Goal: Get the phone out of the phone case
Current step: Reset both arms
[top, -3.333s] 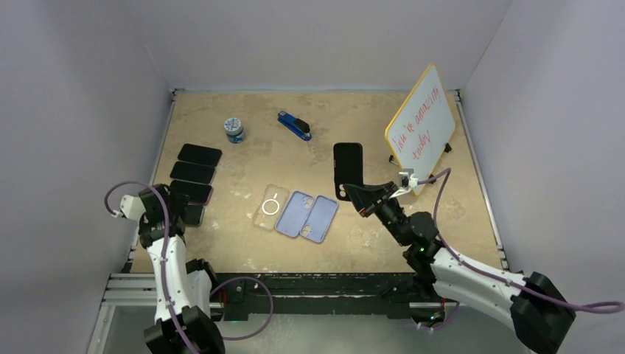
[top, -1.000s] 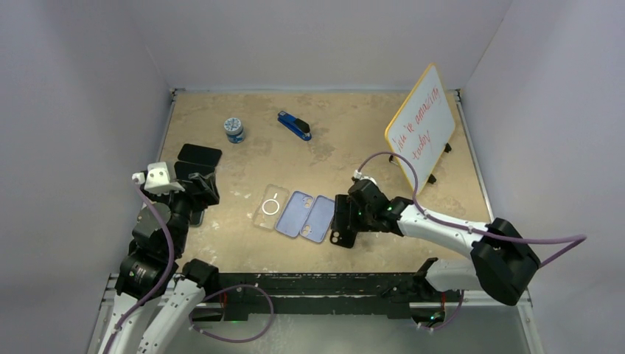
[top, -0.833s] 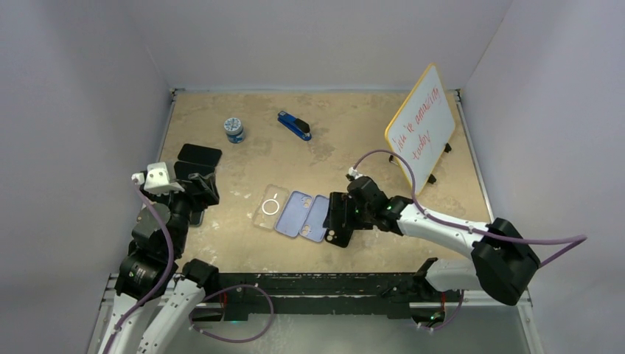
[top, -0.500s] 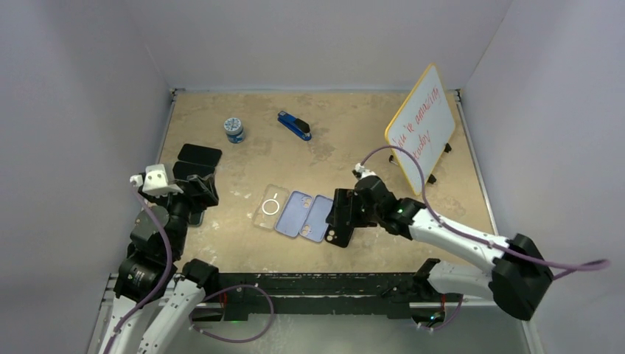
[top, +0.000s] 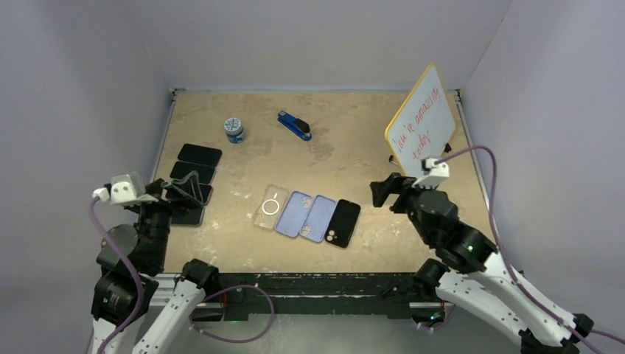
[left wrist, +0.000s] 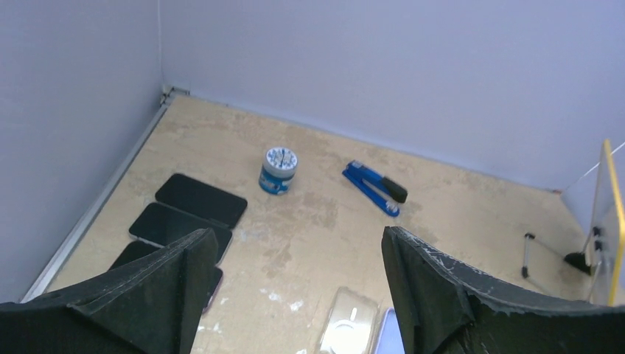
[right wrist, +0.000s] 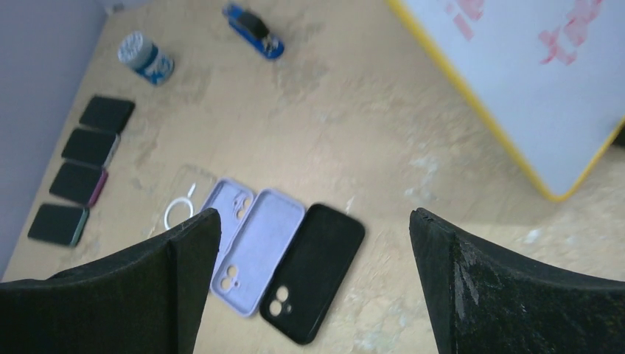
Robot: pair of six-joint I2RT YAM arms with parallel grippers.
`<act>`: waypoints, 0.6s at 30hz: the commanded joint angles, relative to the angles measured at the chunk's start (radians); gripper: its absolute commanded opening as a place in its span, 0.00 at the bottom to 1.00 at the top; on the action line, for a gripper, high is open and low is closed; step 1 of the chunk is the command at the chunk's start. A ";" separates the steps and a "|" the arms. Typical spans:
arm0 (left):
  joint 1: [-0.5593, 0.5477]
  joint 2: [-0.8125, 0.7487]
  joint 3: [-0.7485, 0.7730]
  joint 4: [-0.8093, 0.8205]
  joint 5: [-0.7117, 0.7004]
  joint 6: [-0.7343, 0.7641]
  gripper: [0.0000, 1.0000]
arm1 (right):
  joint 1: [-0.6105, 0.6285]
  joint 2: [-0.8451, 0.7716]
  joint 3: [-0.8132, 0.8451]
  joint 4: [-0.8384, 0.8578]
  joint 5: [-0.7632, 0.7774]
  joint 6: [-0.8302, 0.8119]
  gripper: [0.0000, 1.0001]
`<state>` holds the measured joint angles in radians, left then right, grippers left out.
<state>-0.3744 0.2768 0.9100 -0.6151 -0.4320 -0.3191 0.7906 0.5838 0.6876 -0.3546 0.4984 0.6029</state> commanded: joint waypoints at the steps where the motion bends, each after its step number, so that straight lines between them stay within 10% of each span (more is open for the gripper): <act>1: -0.004 -0.056 0.060 0.054 -0.043 0.050 0.86 | -0.001 -0.157 0.034 0.028 0.173 -0.183 0.99; 18: -0.003 -0.108 -0.155 0.221 -0.146 0.052 0.86 | -0.001 -0.462 0.012 0.125 0.266 -0.483 0.99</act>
<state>-0.3744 0.1188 0.7712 -0.4538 -0.5507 -0.2695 0.7895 0.1692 0.6693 -0.2424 0.7414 0.1974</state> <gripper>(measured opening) 0.853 0.987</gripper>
